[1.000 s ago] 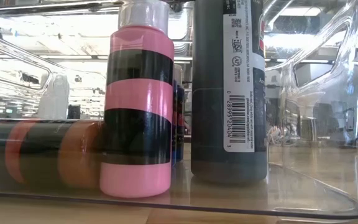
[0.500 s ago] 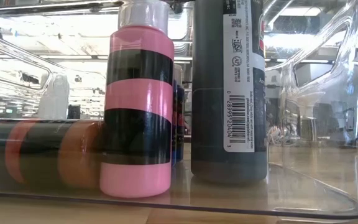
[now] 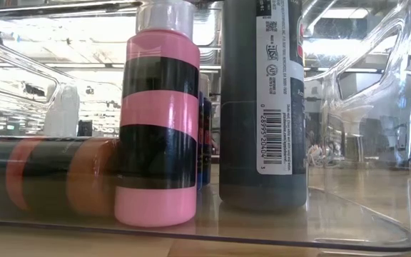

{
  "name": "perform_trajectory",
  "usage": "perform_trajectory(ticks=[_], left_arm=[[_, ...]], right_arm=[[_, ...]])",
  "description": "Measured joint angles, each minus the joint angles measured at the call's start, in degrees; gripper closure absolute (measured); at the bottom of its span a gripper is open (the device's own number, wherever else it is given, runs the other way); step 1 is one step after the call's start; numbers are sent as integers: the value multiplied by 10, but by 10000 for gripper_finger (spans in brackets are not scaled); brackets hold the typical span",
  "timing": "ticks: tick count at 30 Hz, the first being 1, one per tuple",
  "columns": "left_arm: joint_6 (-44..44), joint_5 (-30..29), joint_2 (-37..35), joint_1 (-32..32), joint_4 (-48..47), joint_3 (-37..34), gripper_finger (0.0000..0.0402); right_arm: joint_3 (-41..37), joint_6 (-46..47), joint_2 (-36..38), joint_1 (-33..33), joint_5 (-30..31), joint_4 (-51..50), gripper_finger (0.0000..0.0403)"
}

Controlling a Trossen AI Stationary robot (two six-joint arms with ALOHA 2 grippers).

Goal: Pick & Place Paint Supplies
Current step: Put the red paint bottle into the transparent bin

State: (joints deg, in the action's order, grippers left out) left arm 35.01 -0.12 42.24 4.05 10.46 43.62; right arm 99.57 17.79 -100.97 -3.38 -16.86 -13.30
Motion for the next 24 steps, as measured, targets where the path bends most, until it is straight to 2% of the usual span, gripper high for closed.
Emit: perform_trajectory(ticks=[8,13,15,18,24], left_arm=[[2,10,2,-29,-34,0,319],[-1,-32,10,-93,-62,0,319],[-9,-70,19,-135,-59,0,319],[-28,-159,43,-213,-68,12,320],[-51,-358,155,-364,-91,85,321]], right_arm=[[0,-39,70,-9,-2,-86,155],[0,-60,128,-5,4,-115,155],[0,-60,151,1,4,-125,154],[0,-60,178,12,14,-148,154],[0,-59,216,46,81,-215,154]])
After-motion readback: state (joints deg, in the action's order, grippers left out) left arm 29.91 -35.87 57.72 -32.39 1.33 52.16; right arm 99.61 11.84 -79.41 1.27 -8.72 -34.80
